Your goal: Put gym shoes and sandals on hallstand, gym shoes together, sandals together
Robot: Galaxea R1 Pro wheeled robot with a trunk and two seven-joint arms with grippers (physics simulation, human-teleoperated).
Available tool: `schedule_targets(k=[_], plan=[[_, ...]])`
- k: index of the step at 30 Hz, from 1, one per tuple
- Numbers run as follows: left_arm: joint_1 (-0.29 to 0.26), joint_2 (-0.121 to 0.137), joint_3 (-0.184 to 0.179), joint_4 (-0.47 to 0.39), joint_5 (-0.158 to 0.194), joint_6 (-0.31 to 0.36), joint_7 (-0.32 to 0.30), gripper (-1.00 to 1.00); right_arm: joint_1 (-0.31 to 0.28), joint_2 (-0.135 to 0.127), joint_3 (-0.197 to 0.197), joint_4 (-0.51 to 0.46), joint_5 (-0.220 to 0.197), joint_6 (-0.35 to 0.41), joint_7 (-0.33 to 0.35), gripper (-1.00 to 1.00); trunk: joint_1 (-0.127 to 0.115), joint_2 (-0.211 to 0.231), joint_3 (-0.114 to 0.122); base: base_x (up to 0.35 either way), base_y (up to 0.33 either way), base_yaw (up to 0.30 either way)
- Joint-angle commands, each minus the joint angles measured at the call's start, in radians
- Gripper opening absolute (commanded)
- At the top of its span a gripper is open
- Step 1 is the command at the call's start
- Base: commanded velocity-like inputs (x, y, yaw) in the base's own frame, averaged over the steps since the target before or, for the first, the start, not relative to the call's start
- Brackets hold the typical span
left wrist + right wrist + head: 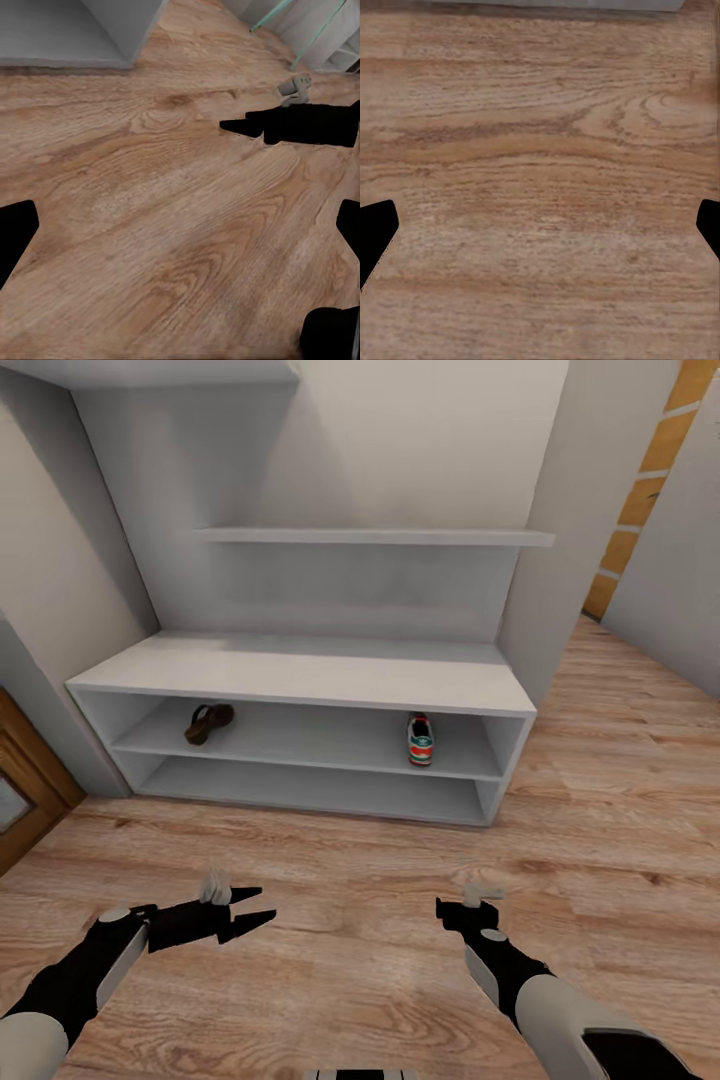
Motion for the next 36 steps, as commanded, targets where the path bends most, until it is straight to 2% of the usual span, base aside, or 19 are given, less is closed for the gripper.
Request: schedule_targets(k=[1,8,12,13,17,20,26,30,32,36], plan=[[0.000,0.001,-0.005,0.094,0.010,-0.045,0.009,1.00,0.000,-0.001,-0.005,0.074,-0.001,-0.107,-0.001,1.00,-0.001,0.000,0.003,0.000,0.000,0.000],[0.000,-0.004,-0.006,0.245,0.012,-0.179,0.088,1.00,0.001,-0.004,-0.005,0.122,-0.003,-0.194,-0.001,1.00,-0.004,0.002,0.033,0.000,0.000,0.000],[0.000,-0.021,-0.006,0.322,0.014,-0.237,0.159,1.00,0.019,-0.005,-0.005,0.130,-0.004,-0.210,-0.002,1.00,-0.006,0.003,0.052,0.000,0.000,0.000],[0.000,-0.030,-0.006,0.358,0.015,-0.261,0.195,1.00,0.028,-0.005,-0.005,0.132,-0.004,-0.213,-0.002,1.00,-0.006,0.003,0.057,0.000,0.000,0.000],[0.001,-0.042,-0.006,0.430,0.020,-0.310,0.279,1.00,0.044,-0.006,-0.005,0.135,-0.005,-0.218,-0.002,1.00,-0.008,0.004,0.078,0.000,0.000,0.000],[0.000,-0.048,-0.006,0.464,0.022,-0.335,0.321,1.00,0.051,-0.006,-0.005,0.135,-0.005,-0.219,-0.001,1.00,-0.009,0.004,0.094,0.000,0.000,0.000],[0.000,-0.055,0.002,0.511,0.031,-0.394,0.413,1.00,0.065,-0.007,-0.006,0.136,-0.005,-0.220,0.000,1.00,-0.032,0.046,0.123,0.000,0.000,0.000],[0.000,-0.063,0.011,0.517,0.060,-0.410,0.464,1.00,0.070,-0.007,-0.006,0.136,-0.005,-0.220,0.000,1.00,-0.047,0.074,0.142,0.000,0.000,0.000],[0.000,-0.072,0.015,0.518,0.085,-0.416,0.501,1.00,0.072,-0.007,-0.006,0.136,-0.005,-0.220,0.000,1.00,-0.055,0.088,0.151,0.000,0.000,0.000],[0.000,-0.081,0.018,0.518,0.109,-0.419,0.546,1.00,0.073,-0.007,-0.006,0.136,-0.005,-0.220,0.000,1.00,-0.070,0.116,0.168,0.000,0.000,0.000]])
